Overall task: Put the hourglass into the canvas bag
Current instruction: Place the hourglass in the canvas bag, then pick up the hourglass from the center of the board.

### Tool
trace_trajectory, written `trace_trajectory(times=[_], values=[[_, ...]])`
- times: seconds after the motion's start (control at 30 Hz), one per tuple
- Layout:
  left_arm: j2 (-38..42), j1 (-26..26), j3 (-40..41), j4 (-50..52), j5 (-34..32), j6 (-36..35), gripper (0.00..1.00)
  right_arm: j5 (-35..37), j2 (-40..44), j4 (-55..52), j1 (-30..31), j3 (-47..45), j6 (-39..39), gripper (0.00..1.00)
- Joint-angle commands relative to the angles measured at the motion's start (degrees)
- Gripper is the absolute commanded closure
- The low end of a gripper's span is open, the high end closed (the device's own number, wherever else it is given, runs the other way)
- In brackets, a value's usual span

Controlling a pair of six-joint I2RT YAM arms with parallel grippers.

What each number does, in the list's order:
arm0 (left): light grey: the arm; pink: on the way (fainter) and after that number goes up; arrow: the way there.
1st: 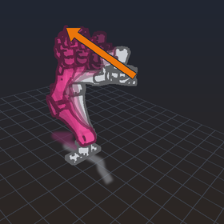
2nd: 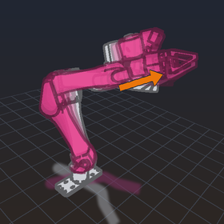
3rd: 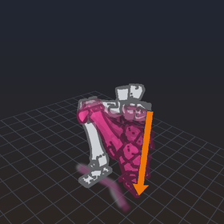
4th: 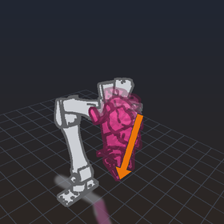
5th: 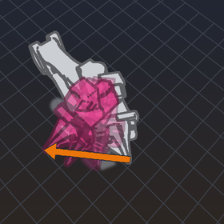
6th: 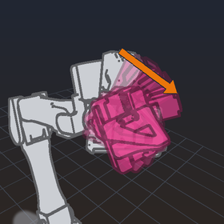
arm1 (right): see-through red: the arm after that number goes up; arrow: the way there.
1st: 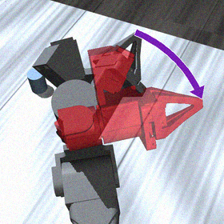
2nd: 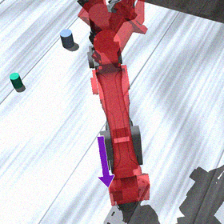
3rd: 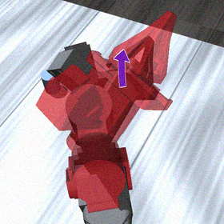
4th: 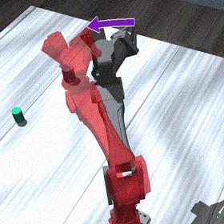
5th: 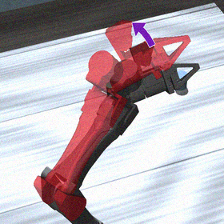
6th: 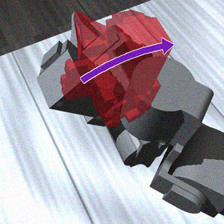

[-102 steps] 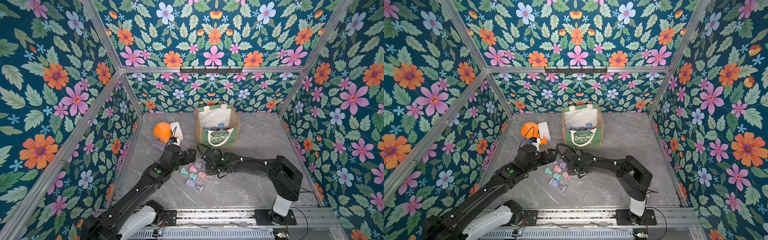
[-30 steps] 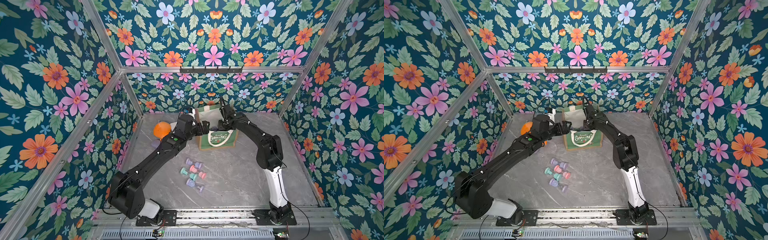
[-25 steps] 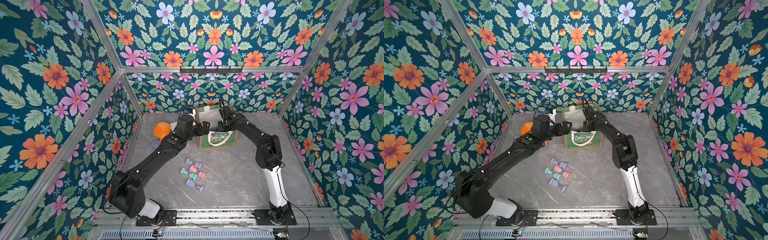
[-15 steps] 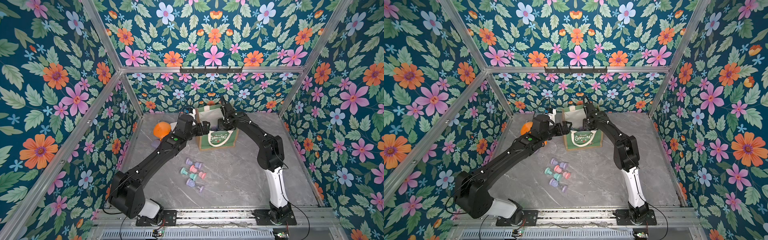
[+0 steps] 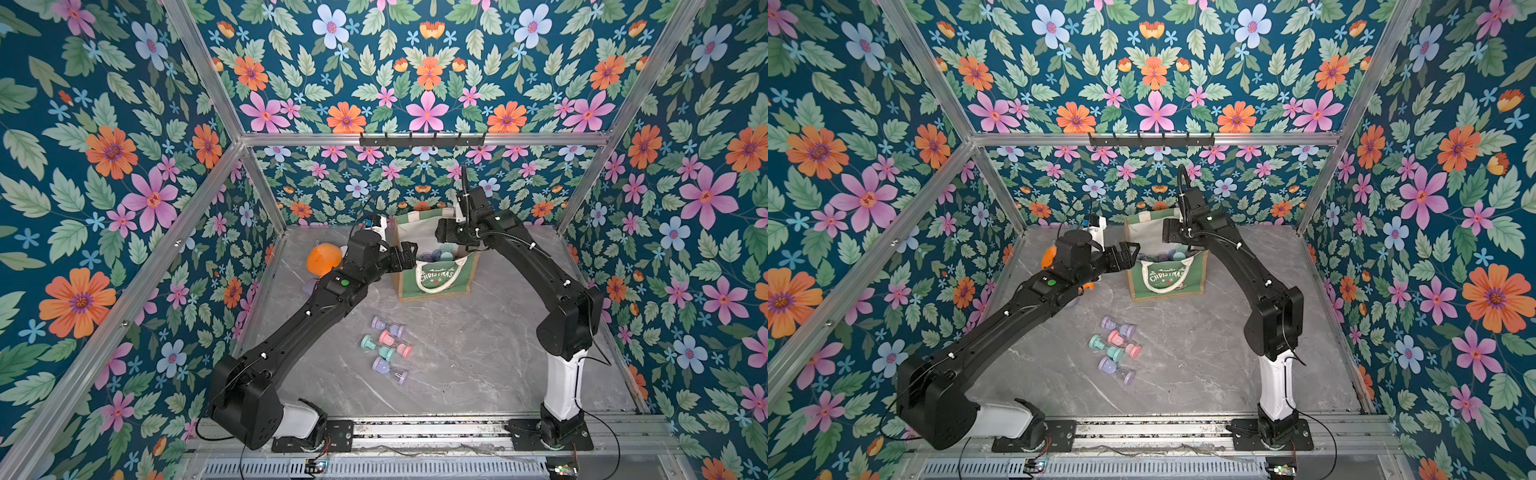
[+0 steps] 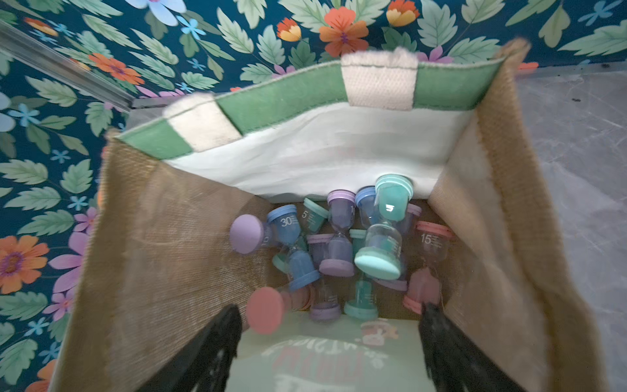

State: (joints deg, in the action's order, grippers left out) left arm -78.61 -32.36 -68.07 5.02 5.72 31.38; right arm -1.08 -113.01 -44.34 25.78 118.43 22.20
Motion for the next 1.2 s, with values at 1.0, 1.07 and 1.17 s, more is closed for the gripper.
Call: trace_trajectory(times=[1.0, 1.07, 1.17], values=[[28.97, 0.19, 21.95, 19.24, -13.97, 5.39, 0.00, 9.26, 13.10, 10.54, 29.85, -33.90, 2.42, 0.16], [29.42, 0.20, 22.92, 19.36, -14.31, 5.93, 0.00, 9.09, 11.08, 11.86, 29.94, -34.73, 2.51, 0.17], [30.06, 0.19, 23.96, 19.70, -14.85, 7.10, 0.00, 8.54, 7.92, 13.63, 29.94, -35.58, 1.77, 0.18]])
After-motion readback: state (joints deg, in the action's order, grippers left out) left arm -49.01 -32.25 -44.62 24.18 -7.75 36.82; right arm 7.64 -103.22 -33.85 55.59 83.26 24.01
